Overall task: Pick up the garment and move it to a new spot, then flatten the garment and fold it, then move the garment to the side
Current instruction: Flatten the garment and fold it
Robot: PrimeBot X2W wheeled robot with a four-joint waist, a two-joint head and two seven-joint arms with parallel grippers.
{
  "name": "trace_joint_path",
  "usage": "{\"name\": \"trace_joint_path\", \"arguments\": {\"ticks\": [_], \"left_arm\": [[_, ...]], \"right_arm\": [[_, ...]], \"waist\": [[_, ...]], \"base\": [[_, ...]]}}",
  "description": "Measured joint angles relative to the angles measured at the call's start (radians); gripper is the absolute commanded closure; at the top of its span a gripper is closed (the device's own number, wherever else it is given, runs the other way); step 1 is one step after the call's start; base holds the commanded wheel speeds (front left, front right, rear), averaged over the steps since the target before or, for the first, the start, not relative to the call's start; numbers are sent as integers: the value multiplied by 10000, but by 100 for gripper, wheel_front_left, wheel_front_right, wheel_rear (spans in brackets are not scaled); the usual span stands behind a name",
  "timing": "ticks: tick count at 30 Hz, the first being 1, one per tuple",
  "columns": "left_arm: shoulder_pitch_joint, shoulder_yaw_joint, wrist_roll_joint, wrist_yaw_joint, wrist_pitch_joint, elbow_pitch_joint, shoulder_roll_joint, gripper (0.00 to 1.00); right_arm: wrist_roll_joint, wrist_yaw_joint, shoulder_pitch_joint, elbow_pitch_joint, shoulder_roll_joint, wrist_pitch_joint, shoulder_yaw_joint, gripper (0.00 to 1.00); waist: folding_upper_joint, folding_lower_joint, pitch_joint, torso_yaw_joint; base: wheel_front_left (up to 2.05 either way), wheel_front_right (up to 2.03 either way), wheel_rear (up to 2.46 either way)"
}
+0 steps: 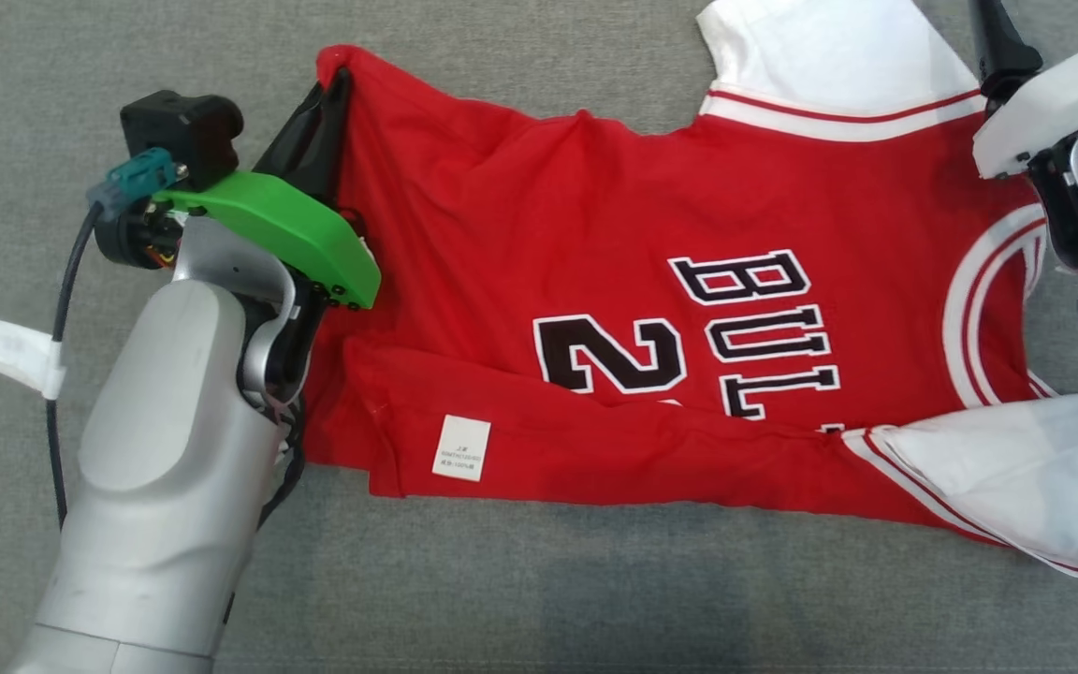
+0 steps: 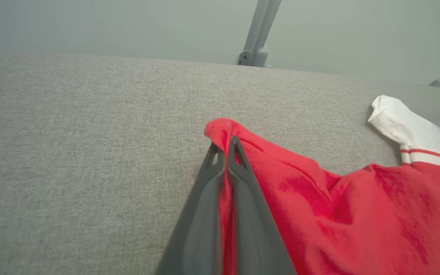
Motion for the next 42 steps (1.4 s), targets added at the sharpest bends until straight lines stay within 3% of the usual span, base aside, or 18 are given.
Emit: {"name": "trace_joint_path", "arguments": {"ticks": [11, 12, 13, 14, 22, 30, 42], "left_arm": [[-275, -669, 117, -44, -351, 163, -449, 100], [-282, -688, 117, -46, -366, 194, -462, 100], [-282, -688, 117, -46, -366, 194, -462, 100], [-285, -704, 117, -48, -403, 226, -462, 100], [-284, -619, 31, -61, -493, 213, -276, 100], [-80, -230, -318, 104, -341, -700, 259, 100], [1577, 963, -2290, 328, 882, -3287, 840, 100]], "right_arm": [[995, 0, -1553, 1501, -627, 1143, 2385, 0], [1099, 0, -1669, 1538, -698, 1164, 2516, 37], [1099, 0, -1669, 1538, -698, 1164, 2516, 65], [1212, 0, -1764, 1557, -754, 1166, 2640, 100], [2336, 2, -1935, 1273, -1051, 466, 3321, 100], [3407, 2, -1813, -128, -1929, -405, 3482, 100], [4343, 0, -131, -2633, -2813, -1057, 3231, 100]], "waist": [[0, -1, 628, 1169], [0, -1, 681, 1214], [0, -1, 681, 1214], [0, -1, 730, 1247], [0, -1, 689, 1027], [0, -1, 334, 571], [0, -1, -180, -189]], "base": [[0, 0, 0], [0, 0, 0], [0, 0, 0], [0, 0, 0], [0, 0, 0], [0, 0, 0], [0, 0, 0]]}}
